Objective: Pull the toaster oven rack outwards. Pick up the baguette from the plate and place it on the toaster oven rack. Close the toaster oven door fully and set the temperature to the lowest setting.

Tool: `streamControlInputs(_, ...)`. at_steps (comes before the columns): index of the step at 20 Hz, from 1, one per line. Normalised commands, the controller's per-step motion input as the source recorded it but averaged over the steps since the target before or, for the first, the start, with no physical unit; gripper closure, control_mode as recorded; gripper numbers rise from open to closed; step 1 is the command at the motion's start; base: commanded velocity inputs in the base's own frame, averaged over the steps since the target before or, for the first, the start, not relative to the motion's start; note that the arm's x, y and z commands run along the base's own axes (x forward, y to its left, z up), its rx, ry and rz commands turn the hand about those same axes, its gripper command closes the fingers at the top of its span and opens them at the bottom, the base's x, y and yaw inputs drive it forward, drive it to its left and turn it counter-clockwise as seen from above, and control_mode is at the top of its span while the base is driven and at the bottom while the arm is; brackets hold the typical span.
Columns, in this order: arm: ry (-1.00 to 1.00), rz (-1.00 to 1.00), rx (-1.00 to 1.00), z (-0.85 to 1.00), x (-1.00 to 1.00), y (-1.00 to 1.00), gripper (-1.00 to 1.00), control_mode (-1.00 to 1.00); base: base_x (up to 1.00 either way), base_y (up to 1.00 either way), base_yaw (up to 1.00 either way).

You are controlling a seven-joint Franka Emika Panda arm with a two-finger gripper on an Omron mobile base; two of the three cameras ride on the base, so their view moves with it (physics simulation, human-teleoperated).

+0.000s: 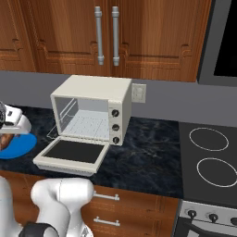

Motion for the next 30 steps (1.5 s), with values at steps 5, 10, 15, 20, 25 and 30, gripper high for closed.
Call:
streamControlInputs(5, 0.17, 0.15, 0.0, 0.11, 0.48, -0.96, 1.0, -1.0, 0.0, 0.0, 0.0)
streamControlInputs(10, 0.12, 0.22, 0.0, 0.0, 0.72, -0.86, 1.0, -1.0, 0.0, 0.0, 0.0)
streamControlInputs(15, 0.0, 0.26, 0.0, -0.06, 0.59, -0.82, 1.0, -1.0, 0.0, 0.0, 0.0)
streamControlInputs(20, 0.0, 0.08, 0.0, -0.36, 0.77, -0.08, 1.0, -1.0, 0.0, 0.0, 0.0)
streamControlInputs(25, 0.0, 0.12, -0.06, -0.33, 0.63, 0.05, 1.0, -1.0, 0.0, 0.0, 0.0)
streamControlInputs(30, 0.0, 0.27, -0.17, -0.1, 0.33, 0.28, 1.0, -1.0, 0.0, 0.0, 0.0)
